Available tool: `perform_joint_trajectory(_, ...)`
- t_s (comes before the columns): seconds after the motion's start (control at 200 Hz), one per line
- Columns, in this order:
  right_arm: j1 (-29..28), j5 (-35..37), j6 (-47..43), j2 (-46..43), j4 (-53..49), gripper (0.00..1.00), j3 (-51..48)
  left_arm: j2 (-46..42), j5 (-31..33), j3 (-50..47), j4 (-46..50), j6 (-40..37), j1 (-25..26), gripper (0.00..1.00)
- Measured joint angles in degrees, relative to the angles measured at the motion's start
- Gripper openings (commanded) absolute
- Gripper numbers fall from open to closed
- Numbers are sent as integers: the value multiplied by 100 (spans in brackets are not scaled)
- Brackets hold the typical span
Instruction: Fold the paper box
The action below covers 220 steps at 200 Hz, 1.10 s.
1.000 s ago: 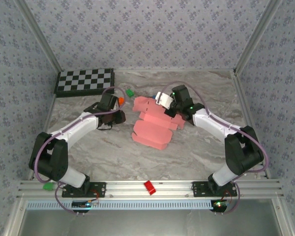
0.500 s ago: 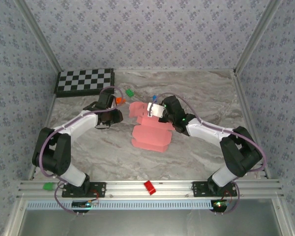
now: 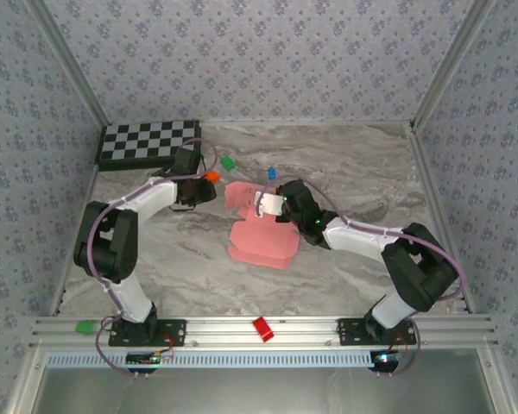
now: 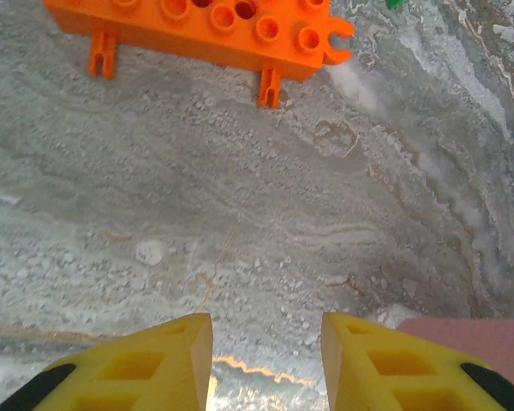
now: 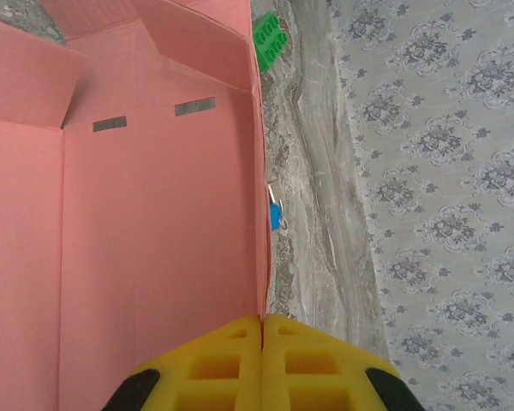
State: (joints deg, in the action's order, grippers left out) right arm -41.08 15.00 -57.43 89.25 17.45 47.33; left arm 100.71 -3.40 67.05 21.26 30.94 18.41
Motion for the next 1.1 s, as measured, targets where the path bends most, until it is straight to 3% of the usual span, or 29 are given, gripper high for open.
perform_joint_trajectory(0.395,-173,181,-74,4,214,0,-146,704,-295,566,-9,-116,-4,42)
perform_joint_trajectory(1.099,-391,625,-260,221,557,0,-295,717,-1394,468,-140,-479,-61,39)
